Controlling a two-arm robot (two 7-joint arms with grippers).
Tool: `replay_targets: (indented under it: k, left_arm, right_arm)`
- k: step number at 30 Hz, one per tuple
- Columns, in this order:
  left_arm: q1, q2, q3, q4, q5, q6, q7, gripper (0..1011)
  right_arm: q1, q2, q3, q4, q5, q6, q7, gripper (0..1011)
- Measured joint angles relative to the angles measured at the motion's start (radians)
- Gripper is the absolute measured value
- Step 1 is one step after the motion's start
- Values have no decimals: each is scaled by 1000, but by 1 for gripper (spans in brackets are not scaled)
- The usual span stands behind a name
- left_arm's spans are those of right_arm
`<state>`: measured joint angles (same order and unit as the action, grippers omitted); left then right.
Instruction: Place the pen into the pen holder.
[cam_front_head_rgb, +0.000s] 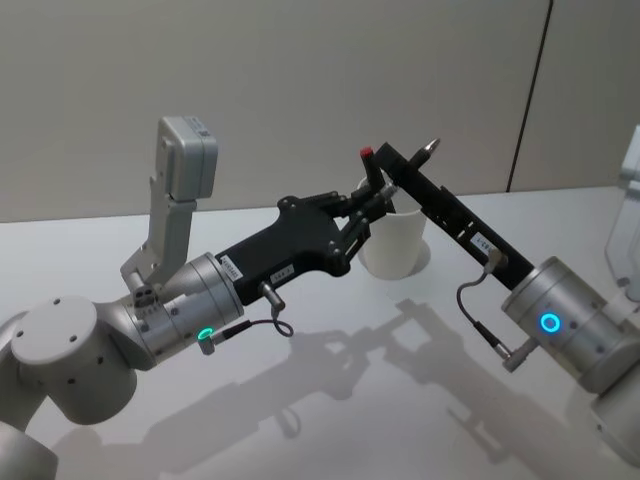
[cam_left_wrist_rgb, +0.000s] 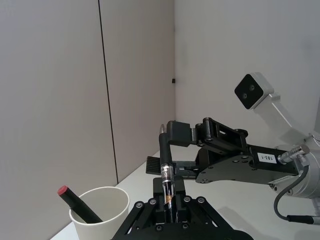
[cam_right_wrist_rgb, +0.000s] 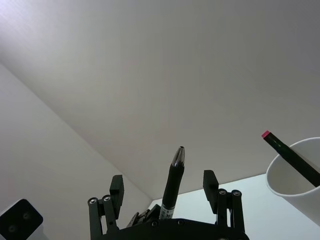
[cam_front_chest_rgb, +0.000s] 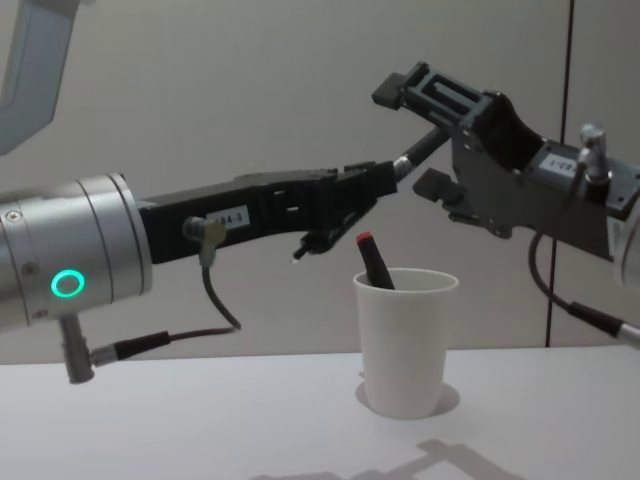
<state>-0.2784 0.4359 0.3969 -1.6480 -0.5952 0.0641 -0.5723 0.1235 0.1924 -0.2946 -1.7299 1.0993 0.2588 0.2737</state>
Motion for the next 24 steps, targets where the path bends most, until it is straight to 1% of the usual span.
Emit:
replay_targets:
  k: [10,24]
  left_arm:
    - [0,0,0,0,0,0,0,121]
    - [0,0,0,0,0,0,0,121]
  right_arm:
    - [10,-9,-9,17,2,-28,-6,1001]
    - [11,-7,-19,29,6,-43,-7,1001]
